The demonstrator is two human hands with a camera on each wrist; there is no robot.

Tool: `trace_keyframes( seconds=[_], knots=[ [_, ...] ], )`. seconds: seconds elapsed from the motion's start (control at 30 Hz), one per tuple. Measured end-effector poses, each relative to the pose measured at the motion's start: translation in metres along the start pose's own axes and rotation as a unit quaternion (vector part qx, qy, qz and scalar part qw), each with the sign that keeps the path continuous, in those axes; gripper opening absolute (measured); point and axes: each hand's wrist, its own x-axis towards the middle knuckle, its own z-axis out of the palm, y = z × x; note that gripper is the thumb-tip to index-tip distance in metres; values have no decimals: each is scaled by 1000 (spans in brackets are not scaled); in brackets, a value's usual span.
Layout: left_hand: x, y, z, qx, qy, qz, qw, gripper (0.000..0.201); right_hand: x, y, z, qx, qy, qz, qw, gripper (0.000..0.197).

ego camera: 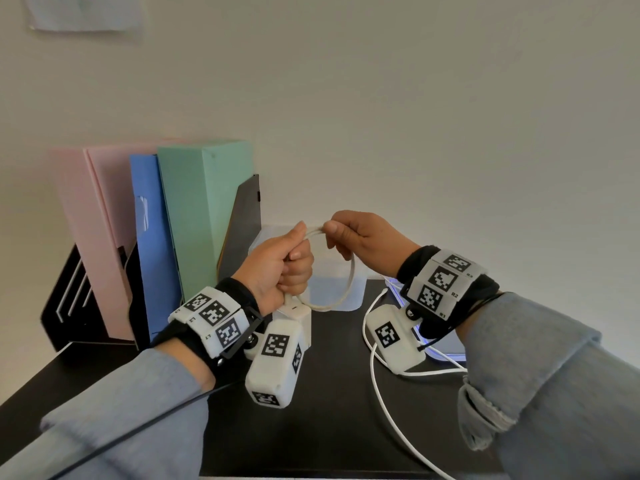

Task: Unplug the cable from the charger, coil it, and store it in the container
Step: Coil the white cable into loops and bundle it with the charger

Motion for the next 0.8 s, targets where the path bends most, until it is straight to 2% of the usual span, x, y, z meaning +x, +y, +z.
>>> trace_keyframes(
  seconds=[0.13, 0.33, 0.57, 0.63, 0.7, 0.8],
  knots=[
    [-2, 6, -6, -59, 1, -1, 998, 54, -2, 13, -6, 26, 12, 9, 1000, 36],
    [-2, 10, -9, -108, -38, -15, 993, 48, -5, 19, -11, 74, 26, 47, 996, 36],
    [1, 18, -27, -168, -51, 10, 984, 50, -14, 47, -15, 29, 58, 116, 991, 35],
    [7, 17, -39, -224, -122, 0, 967, 51, -17, 57, -16, 23, 75, 140, 987, 33],
    [11, 16, -49, -302, -213, -22, 929, 51, -20, 67, -16, 19, 84, 158, 984, 32],
    [8, 15, -57, -294, -212, -10, 932, 54, -24, 78, -15, 9, 84, 177, 981, 33]
  ],
)
